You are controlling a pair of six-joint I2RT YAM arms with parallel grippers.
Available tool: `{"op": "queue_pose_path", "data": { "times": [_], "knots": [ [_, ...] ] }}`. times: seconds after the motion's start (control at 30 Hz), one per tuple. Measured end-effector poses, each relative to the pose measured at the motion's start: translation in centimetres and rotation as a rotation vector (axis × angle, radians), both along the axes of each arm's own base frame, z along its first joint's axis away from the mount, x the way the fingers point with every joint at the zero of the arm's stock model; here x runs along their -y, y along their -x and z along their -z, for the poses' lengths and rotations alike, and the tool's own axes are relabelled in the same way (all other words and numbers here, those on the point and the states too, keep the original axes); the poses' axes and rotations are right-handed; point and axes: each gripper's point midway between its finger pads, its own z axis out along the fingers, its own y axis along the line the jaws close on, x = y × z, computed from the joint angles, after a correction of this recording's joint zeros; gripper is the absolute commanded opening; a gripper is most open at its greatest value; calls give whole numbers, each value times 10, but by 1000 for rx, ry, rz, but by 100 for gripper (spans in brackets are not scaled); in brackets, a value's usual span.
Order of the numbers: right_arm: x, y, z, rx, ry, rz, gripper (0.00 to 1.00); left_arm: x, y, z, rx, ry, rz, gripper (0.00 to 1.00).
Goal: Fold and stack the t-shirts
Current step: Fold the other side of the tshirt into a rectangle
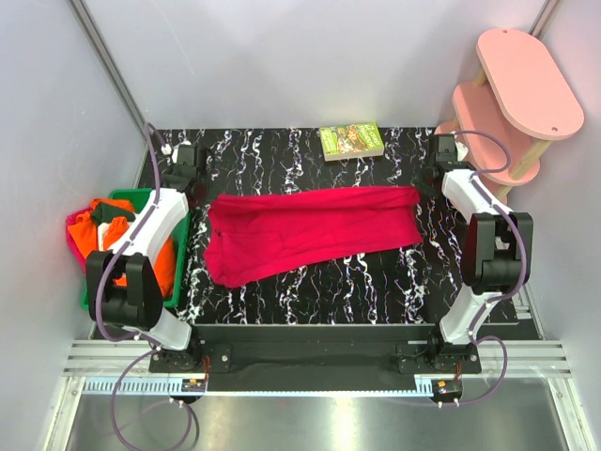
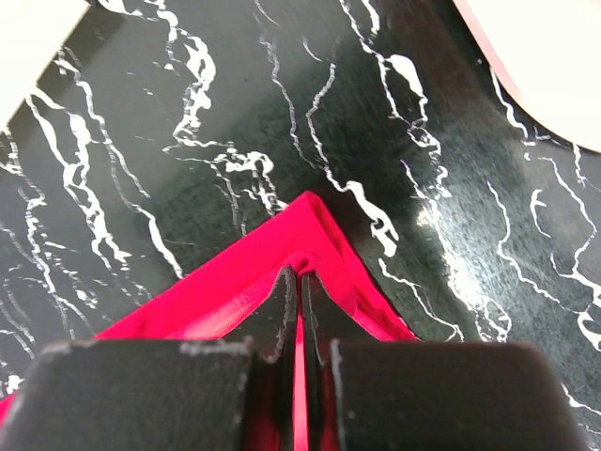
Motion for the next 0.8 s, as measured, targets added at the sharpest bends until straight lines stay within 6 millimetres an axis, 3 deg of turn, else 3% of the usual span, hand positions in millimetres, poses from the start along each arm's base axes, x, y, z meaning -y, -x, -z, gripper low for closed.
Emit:
{"op": "queue_pose_path", "data": {
  "times": [0.37, 0.8],
  "knots": [
    [5, 9, 1, 2, 19, 25, 0, 2, 20, 21, -28, 9, -1, 0],
    [8, 36, 35, -82, 18, 62, 0, 5, 44, 38, -65, 15, 10, 0]
  ]
}}
